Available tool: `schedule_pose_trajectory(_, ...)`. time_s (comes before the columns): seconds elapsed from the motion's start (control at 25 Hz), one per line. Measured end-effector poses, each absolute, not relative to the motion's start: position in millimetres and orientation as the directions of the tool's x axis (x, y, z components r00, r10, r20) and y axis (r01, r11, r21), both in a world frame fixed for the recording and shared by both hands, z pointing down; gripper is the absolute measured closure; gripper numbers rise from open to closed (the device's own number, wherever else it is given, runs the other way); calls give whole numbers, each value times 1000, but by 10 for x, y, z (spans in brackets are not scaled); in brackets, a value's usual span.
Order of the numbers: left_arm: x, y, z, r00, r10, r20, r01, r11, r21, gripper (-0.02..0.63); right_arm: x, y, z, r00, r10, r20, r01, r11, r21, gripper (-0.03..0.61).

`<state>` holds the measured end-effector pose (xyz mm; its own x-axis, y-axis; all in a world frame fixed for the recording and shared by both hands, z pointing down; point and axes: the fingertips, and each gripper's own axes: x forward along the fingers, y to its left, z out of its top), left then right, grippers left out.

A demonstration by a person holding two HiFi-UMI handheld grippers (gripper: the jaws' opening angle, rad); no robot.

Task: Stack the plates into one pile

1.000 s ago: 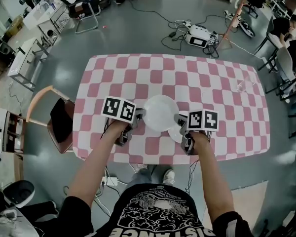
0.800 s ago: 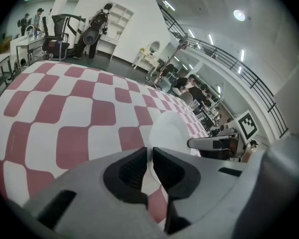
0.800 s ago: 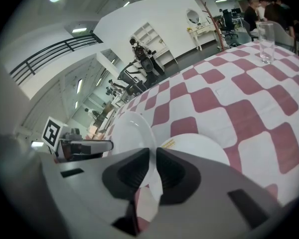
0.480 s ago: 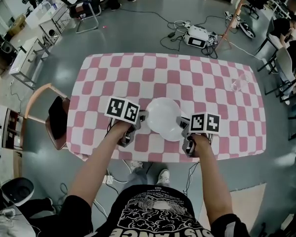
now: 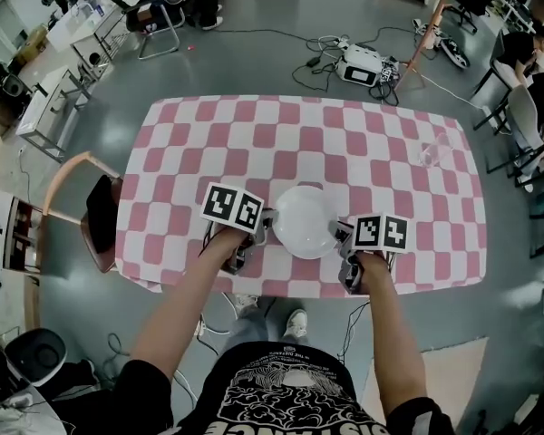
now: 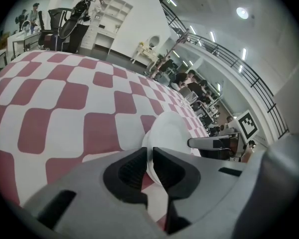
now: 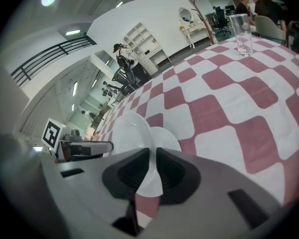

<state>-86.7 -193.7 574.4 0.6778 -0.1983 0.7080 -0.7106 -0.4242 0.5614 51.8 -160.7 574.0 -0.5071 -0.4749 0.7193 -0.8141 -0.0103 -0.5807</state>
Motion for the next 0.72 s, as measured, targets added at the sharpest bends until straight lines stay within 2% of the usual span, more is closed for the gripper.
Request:
schedule_pose_trajectory(0.32, -752, -1821, 5906, 672, -179, 719, -714, -415, 564, 572, 633, -1480, 5900, -513, -447, 732, -811, -28, -585, 531)
schedule_pose_trajectory(0.72, -748, -1749, 5989, 670, -216, 710, -723, -408, 558, 568, 641, -1424, 5999, -520, -443, 730, -805, -32, -592, 528)
